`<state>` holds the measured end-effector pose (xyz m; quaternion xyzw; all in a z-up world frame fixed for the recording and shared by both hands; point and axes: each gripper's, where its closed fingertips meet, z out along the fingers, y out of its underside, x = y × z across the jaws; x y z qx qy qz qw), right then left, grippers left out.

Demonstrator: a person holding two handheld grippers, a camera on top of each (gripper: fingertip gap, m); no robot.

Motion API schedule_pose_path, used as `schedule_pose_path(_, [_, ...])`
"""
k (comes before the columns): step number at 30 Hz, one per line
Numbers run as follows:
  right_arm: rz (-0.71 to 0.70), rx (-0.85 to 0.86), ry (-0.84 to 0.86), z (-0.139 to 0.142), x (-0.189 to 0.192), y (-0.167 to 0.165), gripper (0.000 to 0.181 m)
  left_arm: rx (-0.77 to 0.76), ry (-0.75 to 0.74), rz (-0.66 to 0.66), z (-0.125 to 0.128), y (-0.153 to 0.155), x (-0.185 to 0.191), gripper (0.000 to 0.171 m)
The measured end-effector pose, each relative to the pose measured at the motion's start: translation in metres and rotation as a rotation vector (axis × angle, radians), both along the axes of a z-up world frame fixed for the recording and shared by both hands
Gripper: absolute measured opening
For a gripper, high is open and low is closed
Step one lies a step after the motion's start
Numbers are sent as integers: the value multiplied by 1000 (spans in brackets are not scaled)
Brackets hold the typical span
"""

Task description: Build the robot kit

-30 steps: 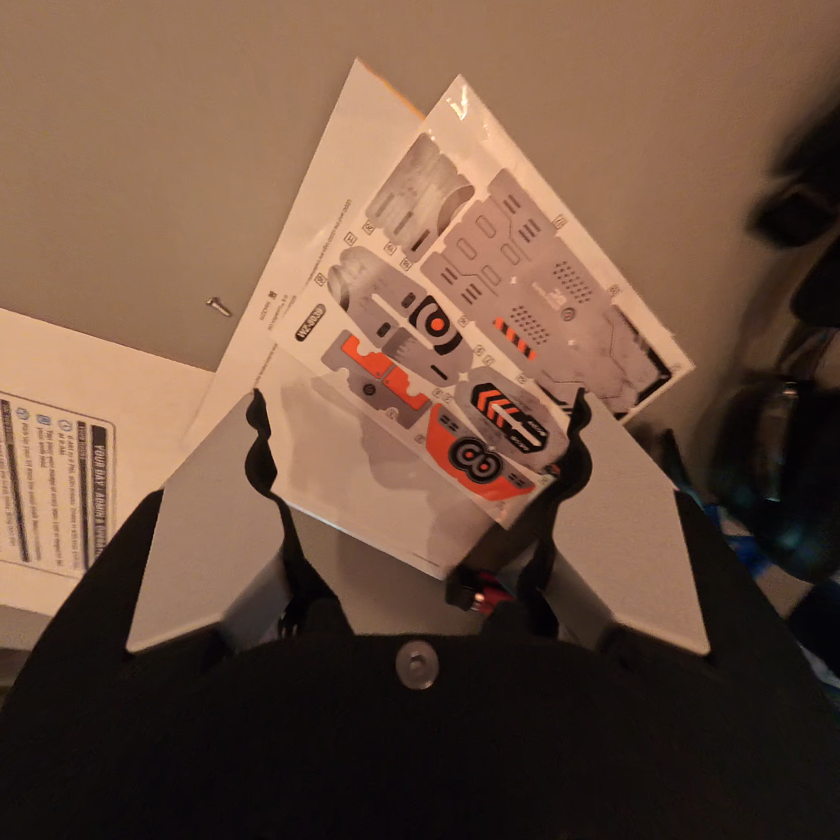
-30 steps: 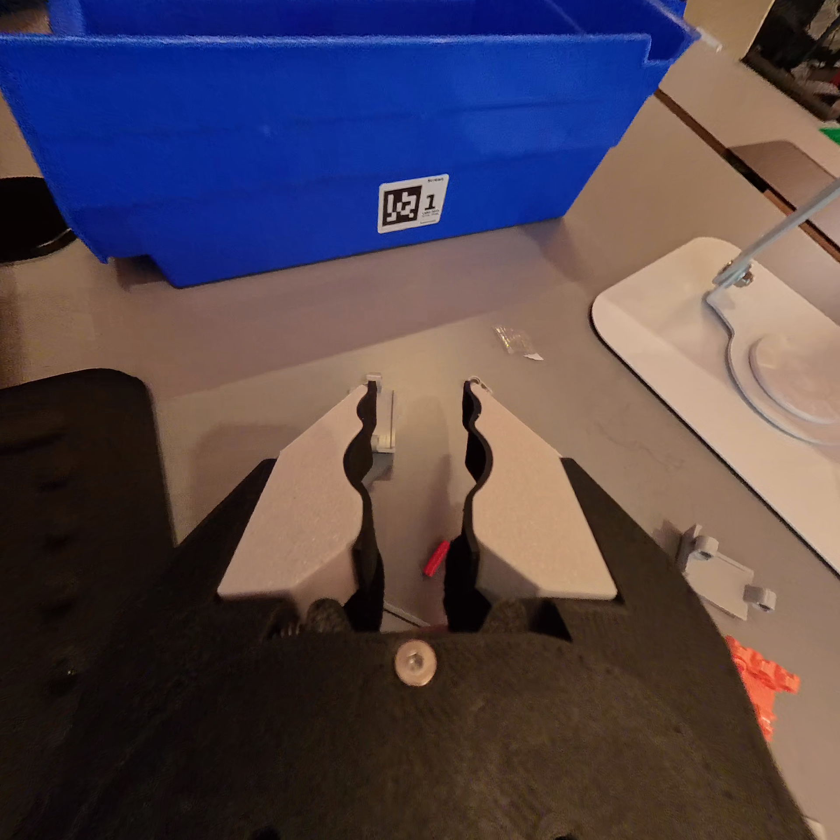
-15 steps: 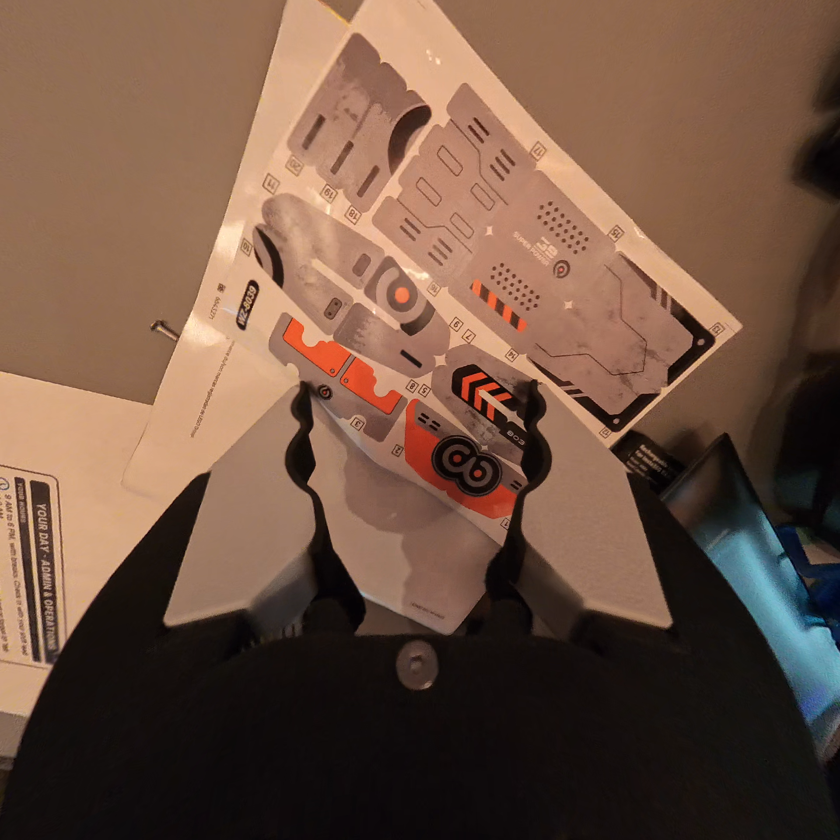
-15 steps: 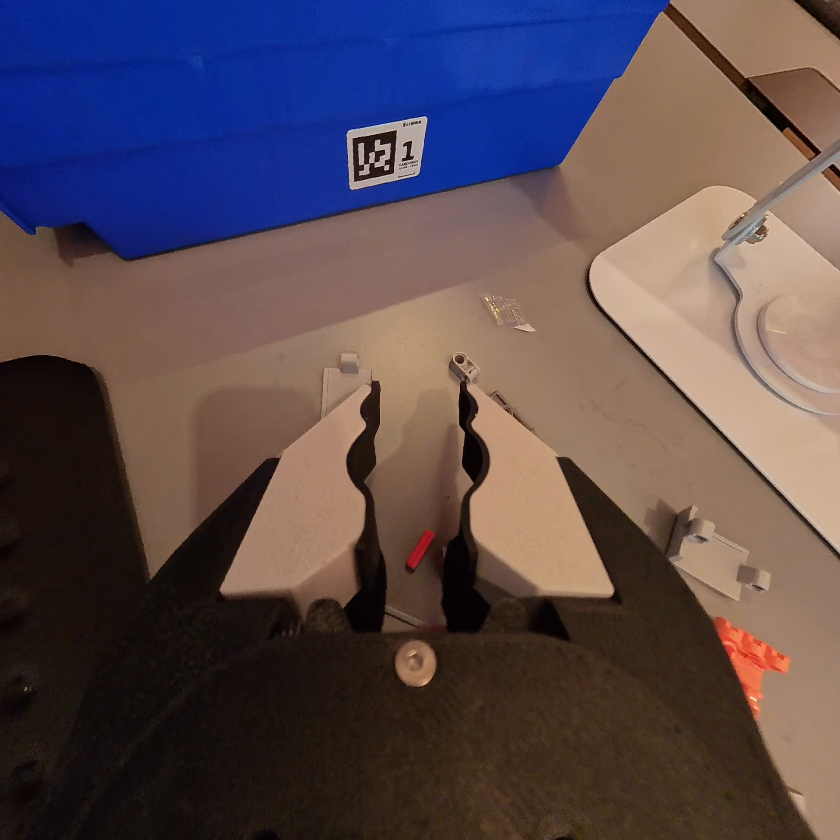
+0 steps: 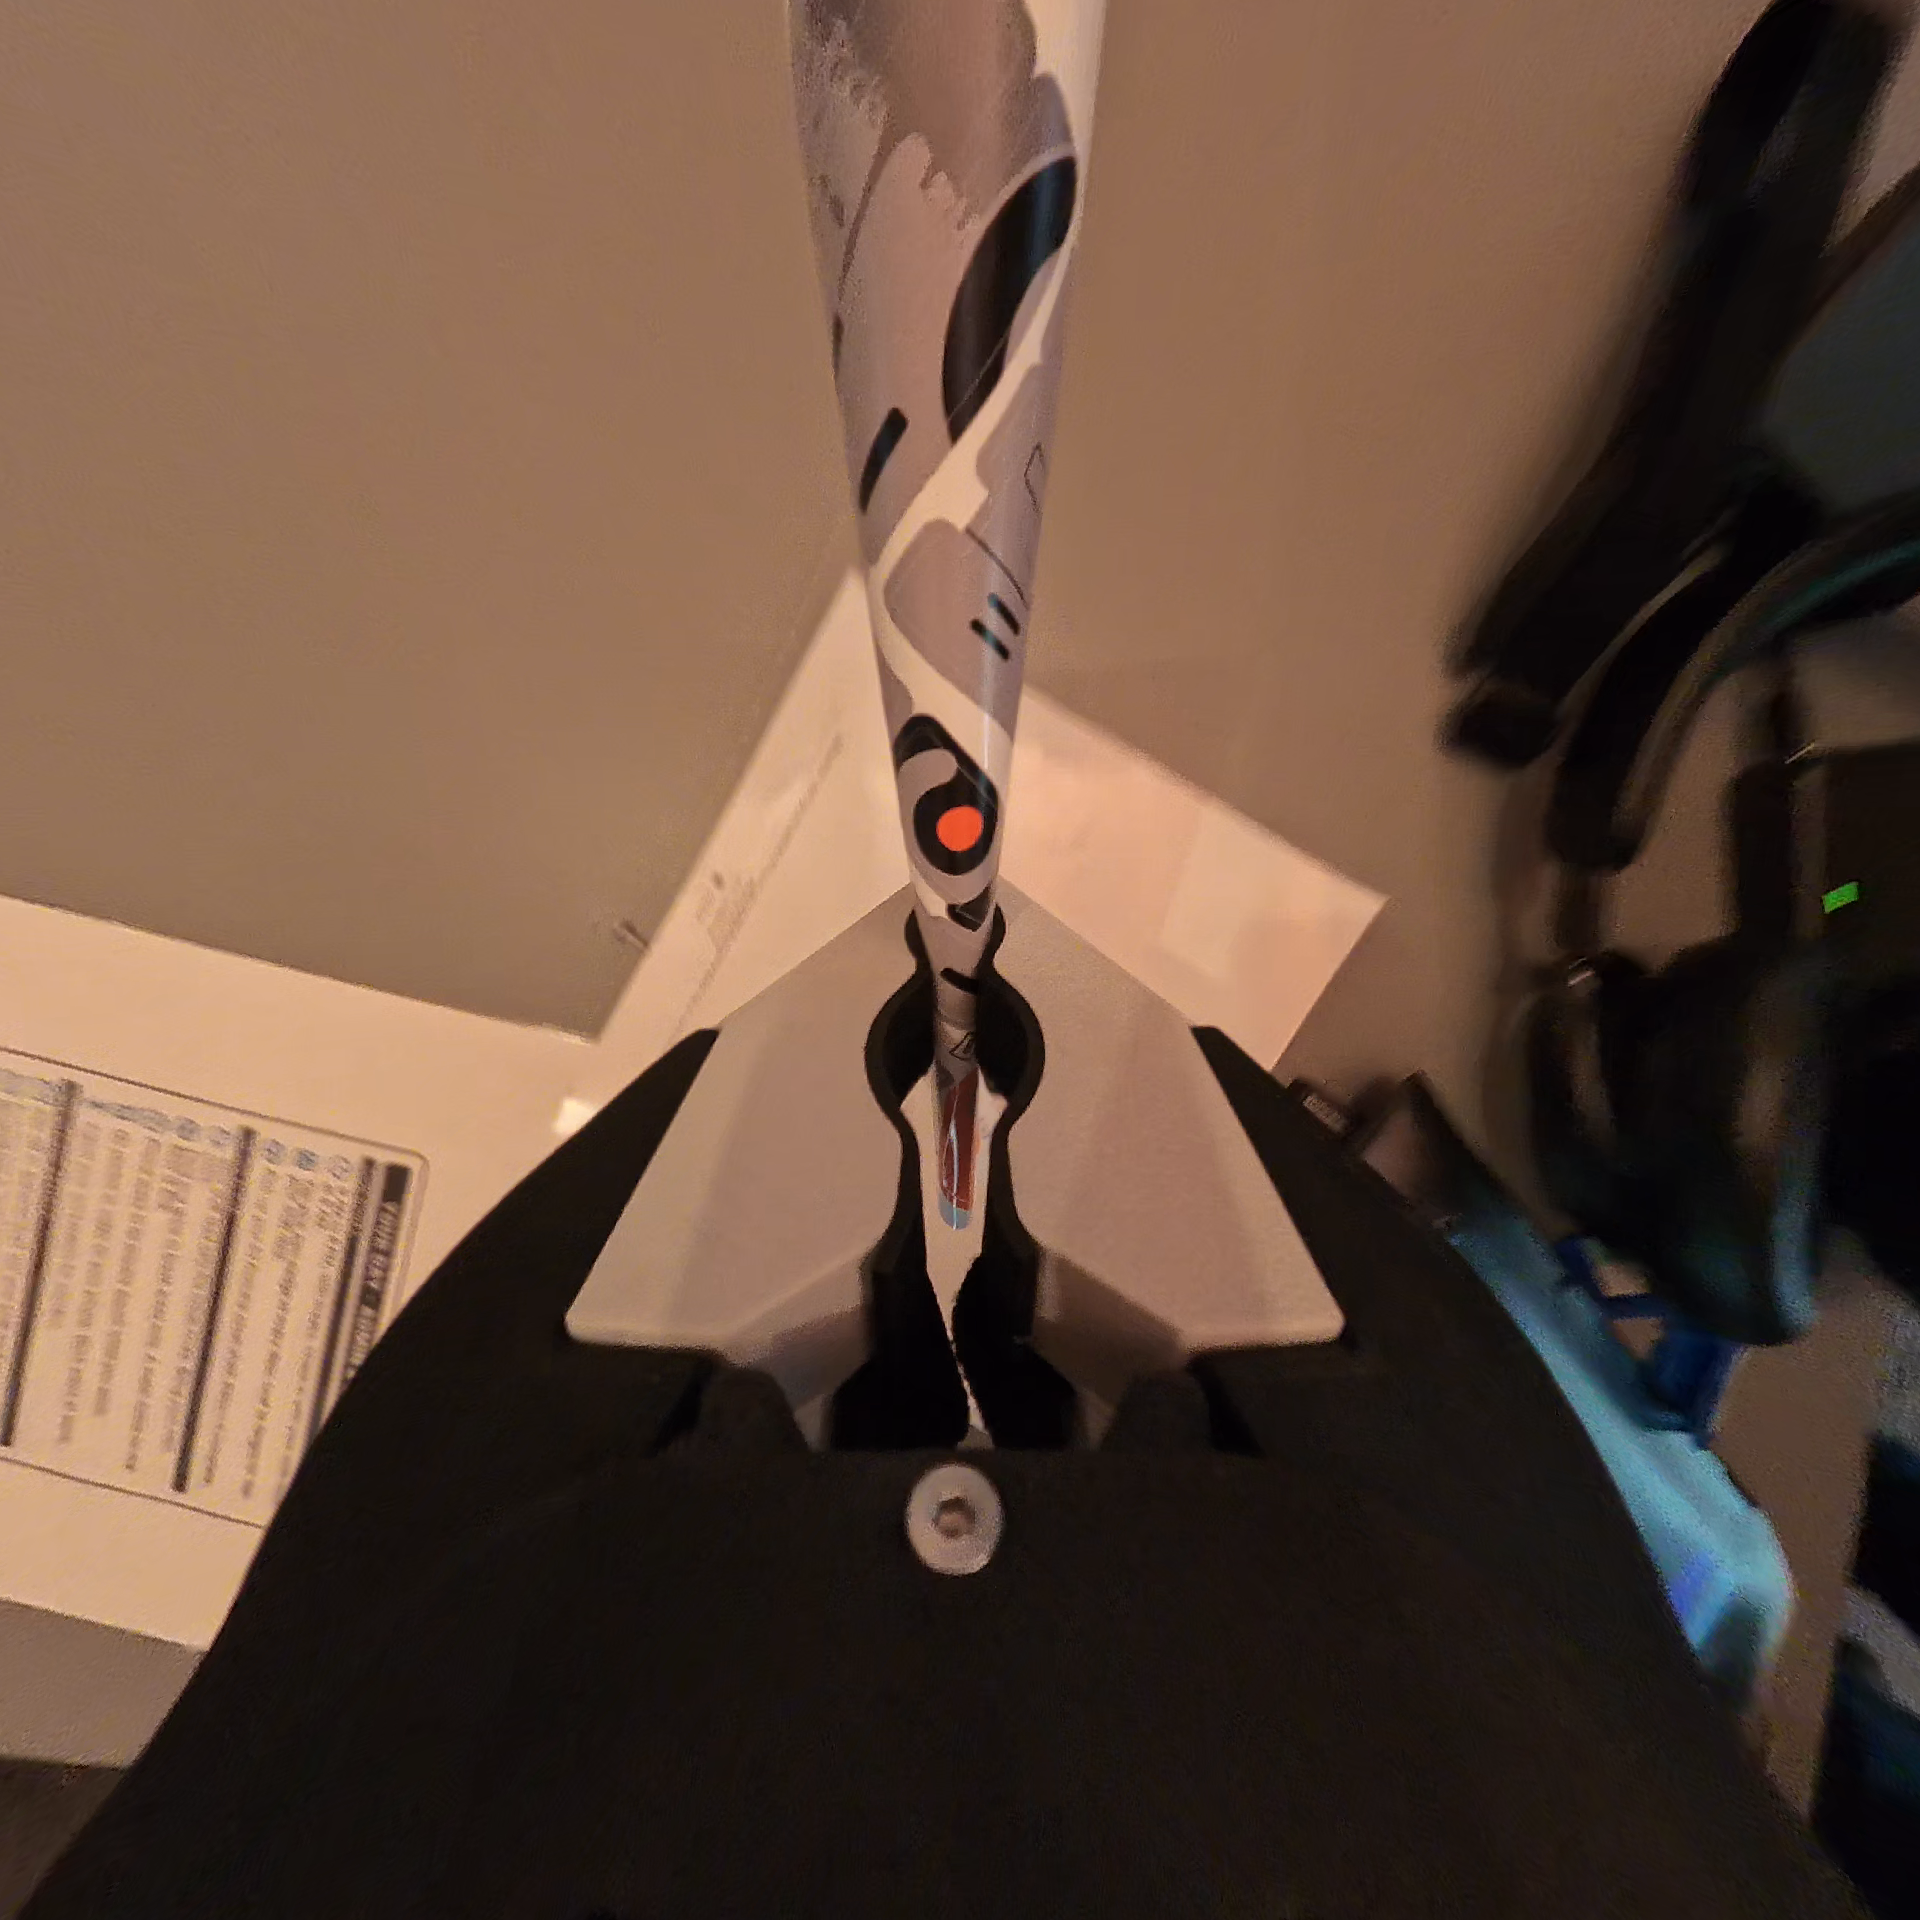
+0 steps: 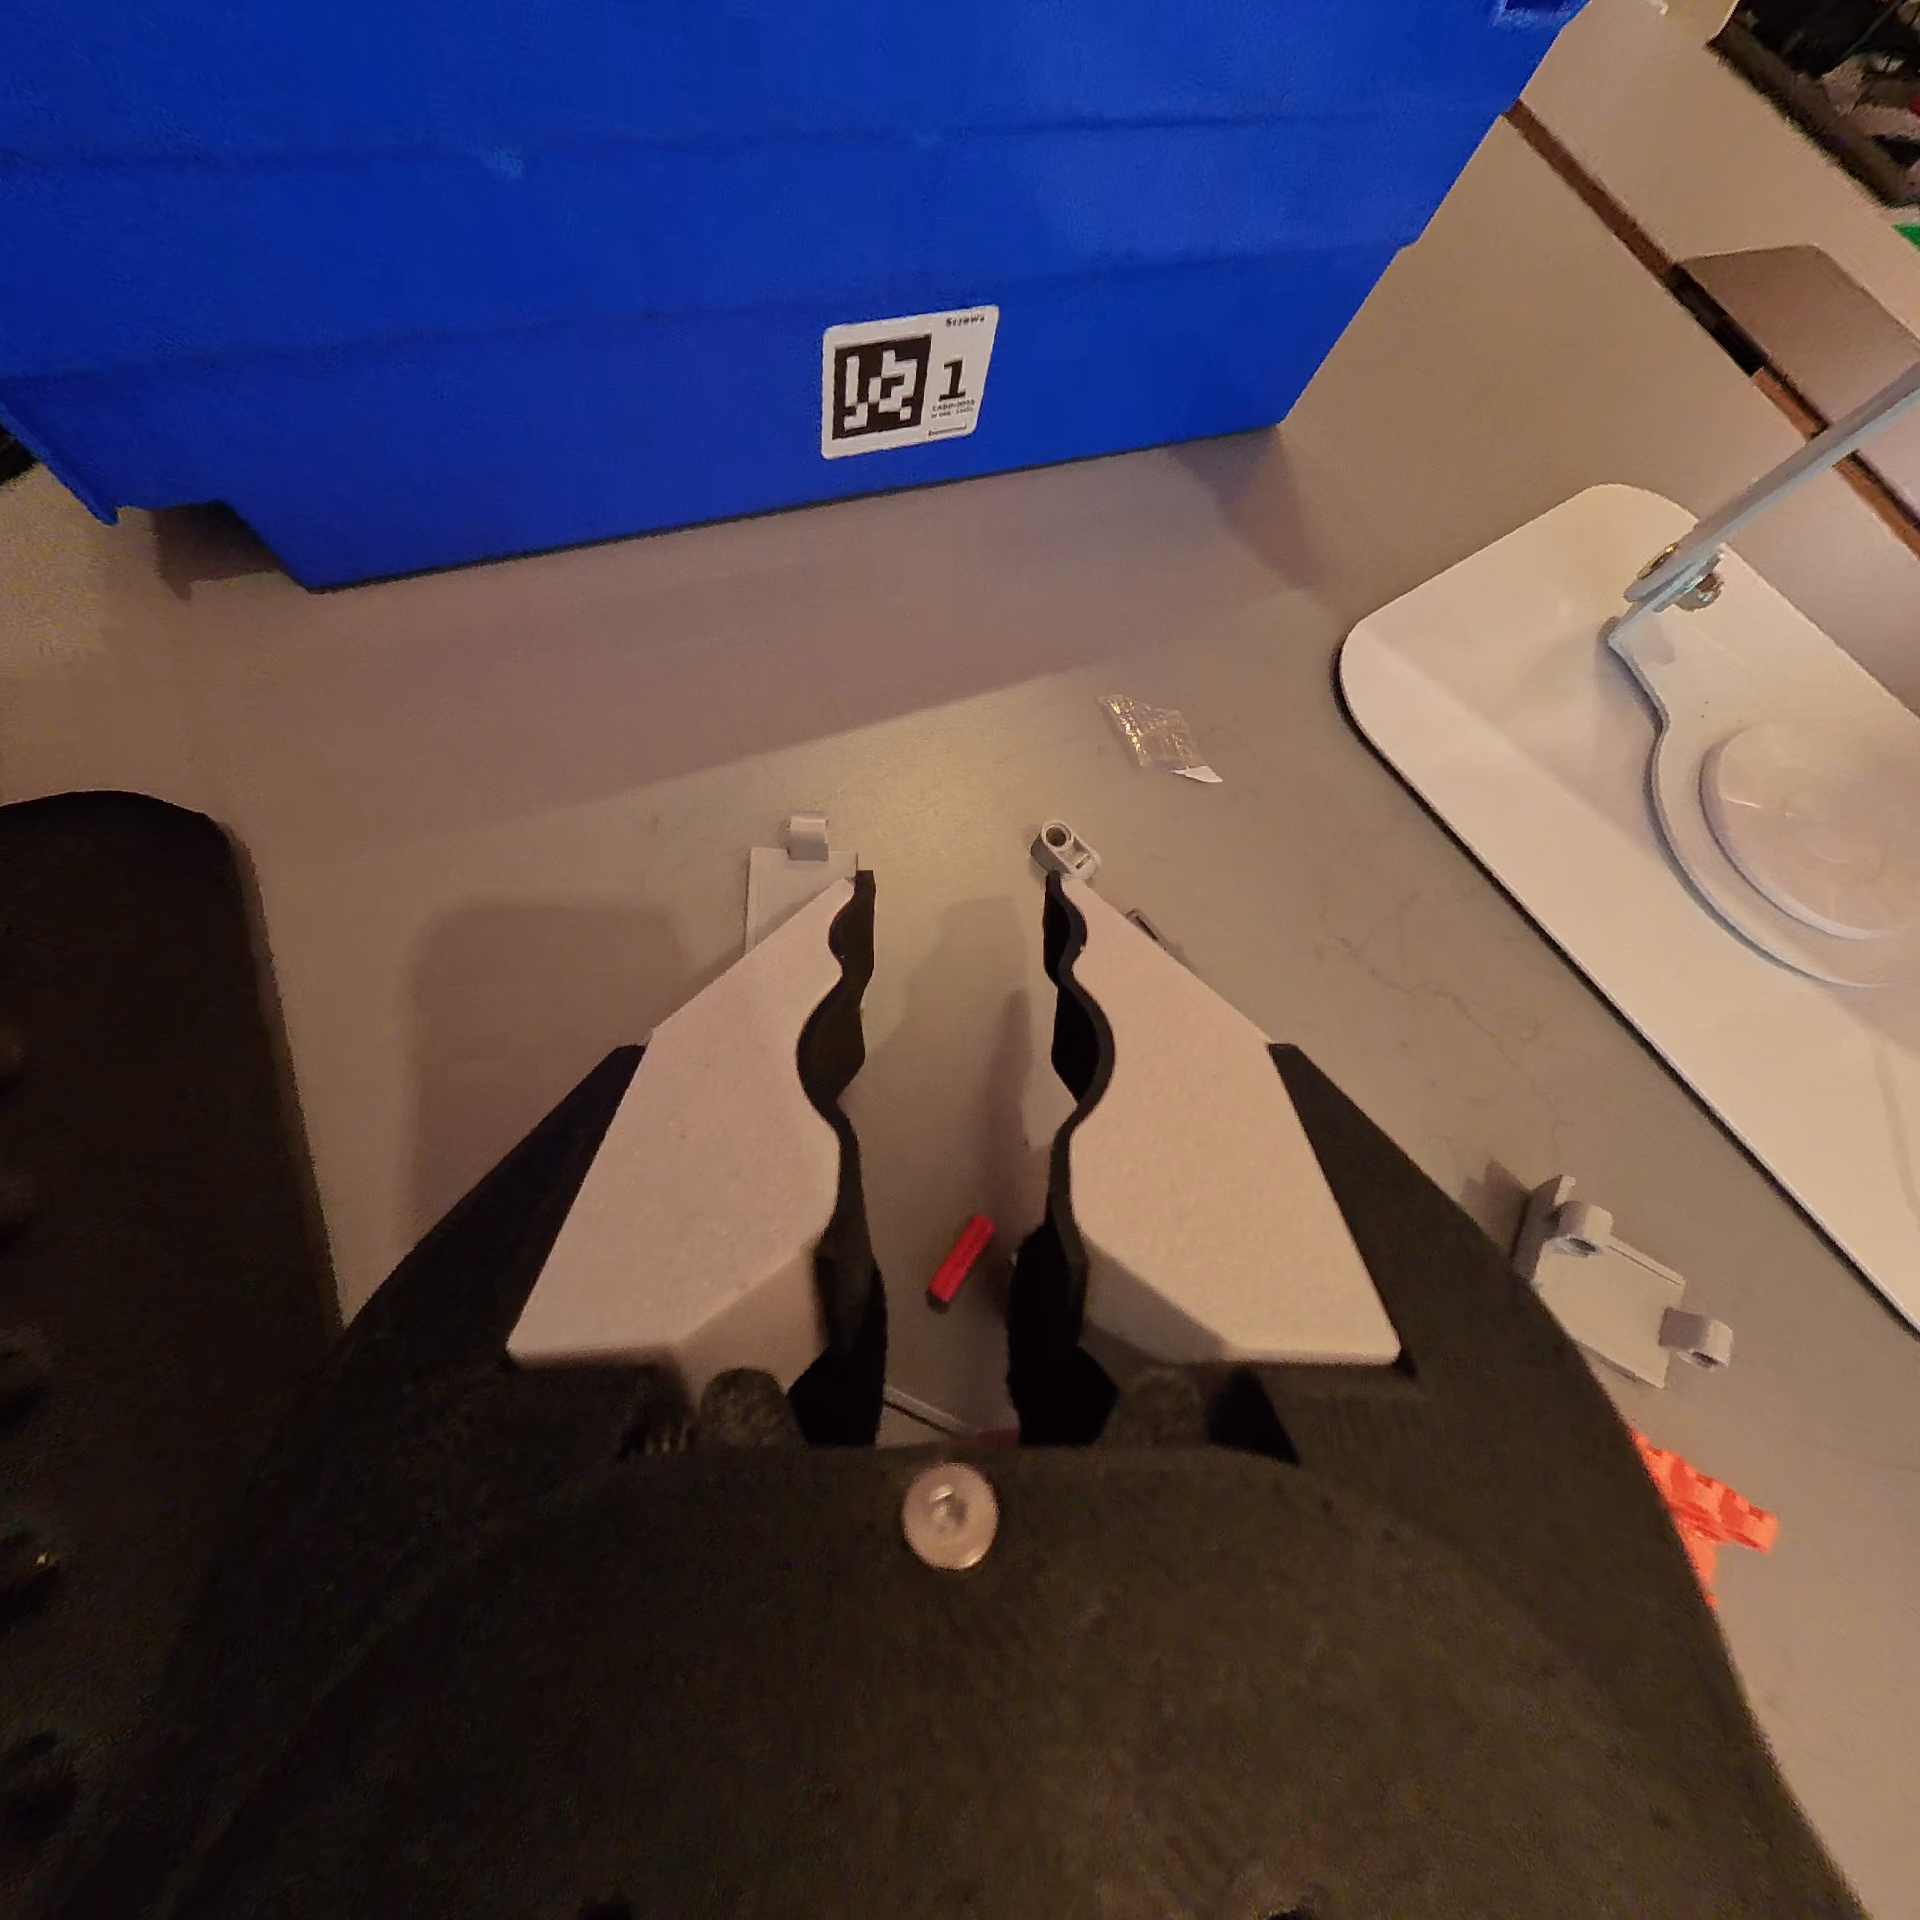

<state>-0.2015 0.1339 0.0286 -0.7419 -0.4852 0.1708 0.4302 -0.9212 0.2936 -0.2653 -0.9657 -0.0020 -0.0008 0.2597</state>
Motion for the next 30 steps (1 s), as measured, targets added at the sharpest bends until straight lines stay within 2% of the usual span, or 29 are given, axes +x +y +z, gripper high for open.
schedule_pose_path(3, [10, 49, 67, 15, -1, -2, 32, 181, 70, -36, 77, 29, 4, 0])
schedule_pose_path(5, [12, 100, 105, 29, 3, -3, 31, 287, 150, -96, 139, 50, 15, 0])
schedule_pose_path(9, [-7, 212, 190, 66, 21, -7, 30, 499, 206, -188, 281, 89, 68, 0])
schedule_pose_path(13, [-31, 284, 262, 98, 48, -11, 32, 707, 211, -340, 427, 112, 165, 0])
schedule_pose_path(16, [-51, 337, 323, 124, 75, -14, 34, 829, 190, -520, 521, 108, 270, 0])
schedule_pose_path(18, [-73, 368, 349, 140, 96, -16, 35, 882, 177, -634, 571, 98, 346, 0])
schedule_pose_path(20, [-100, 381, 392, 154, 118, -16, 38, 914, 161, -755, 608, 79, 424, 0])
schedule_pose_path(23, [-109, 415, 431, 173, 147, -19, 42, 920, 141, -928, 638, 39, 537, 0])
schedule_pose_path(26, [-101, 443, 456, 190, 171, -22, 46, 897, 159, -1082, 645, -4, 640, 0])
schedule_pose_path(30, [-88, 457, 480, 207, 200, -23, 56, 763, 91, -1269, 618, -66, 758, 0])
